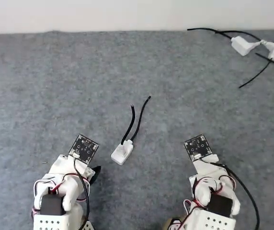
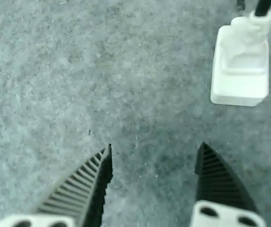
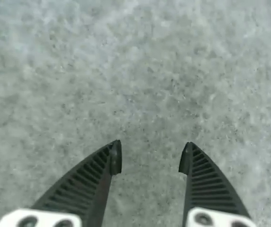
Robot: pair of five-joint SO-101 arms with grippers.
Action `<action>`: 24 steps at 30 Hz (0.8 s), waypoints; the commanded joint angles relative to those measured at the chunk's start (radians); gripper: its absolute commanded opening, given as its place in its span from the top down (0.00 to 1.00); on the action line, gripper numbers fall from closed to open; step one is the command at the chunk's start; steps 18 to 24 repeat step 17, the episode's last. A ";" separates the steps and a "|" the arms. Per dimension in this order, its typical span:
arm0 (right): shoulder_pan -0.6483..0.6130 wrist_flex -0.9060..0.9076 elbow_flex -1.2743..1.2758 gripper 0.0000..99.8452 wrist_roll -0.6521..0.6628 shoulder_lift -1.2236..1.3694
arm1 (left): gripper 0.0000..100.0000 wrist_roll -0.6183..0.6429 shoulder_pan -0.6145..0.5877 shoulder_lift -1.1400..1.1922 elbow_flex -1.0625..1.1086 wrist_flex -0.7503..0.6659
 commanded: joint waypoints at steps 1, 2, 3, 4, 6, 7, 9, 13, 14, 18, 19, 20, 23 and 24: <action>0.005 -0.005 0.017 0.79 -0.009 -0.004 | 0.72 -0.006 0.005 -0.012 -0.007 0.005; 0.005 -0.024 0.017 0.79 -0.009 -0.004 | 0.72 -0.006 0.005 -0.012 -0.007 0.005; 0.005 -0.030 0.017 0.79 -0.009 -0.004 | 0.72 -0.006 0.005 -0.012 -0.007 0.005; 0.007 -0.028 0.017 0.79 -0.009 -0.004 | 0.72 -0.006 0.005 -0.012 -0.007 0.005; 0.007 -0.027 0.017 0.79 -0.009 -0.004 | 0.72 -0.006 0.005 -0.012 -0.007 0.005; 0.007 -0.027 0.017 0.79 -0.009 -0.004 | 0.72 -0.006 0.005 -0.012 -0.007 0.005; 0.007 -0.027 0.017 0.79 -0.009 -0.004 | 0.72 -0.006 0.005 -0.012 -0.007 0.005; 0.007 -0.027 0.017 0.79 -0.009 -0.002 | 0.72 -0.006 0.005 -0.012 -0.007 0.005; 0.007 -0.027 0.017 0.79 -0.009 -0.002 | 0.72 -0.006 0.005 -0.012 -0.007 0.005; 0.007 -0.027 0.017 0.79 -0.009 -0.002 | 0.72 -0.006 0.005 -0.012 -0.007 0.005; 0.007 -0.027 0.017 0.79 -0.009 -0.002 | 0.72 -0.006 0.005 -0.012 -0.007 0.005; 0.007 -0.027 0.017 0.79 -0.009 -0.002 | 0.72 -0.006 0.005 -0.012 -0.007 0.005; 0.007 -0.027 0.017 0.79 -0.009 -0.002 | 0.72 -0.006 0.005 -0.012 -0.007 0.005; 0.007 -0.027 0.017 0.79 -0.009 -0.002 | 0.72 -0.006 0.005 -0.012 -0.007 0.005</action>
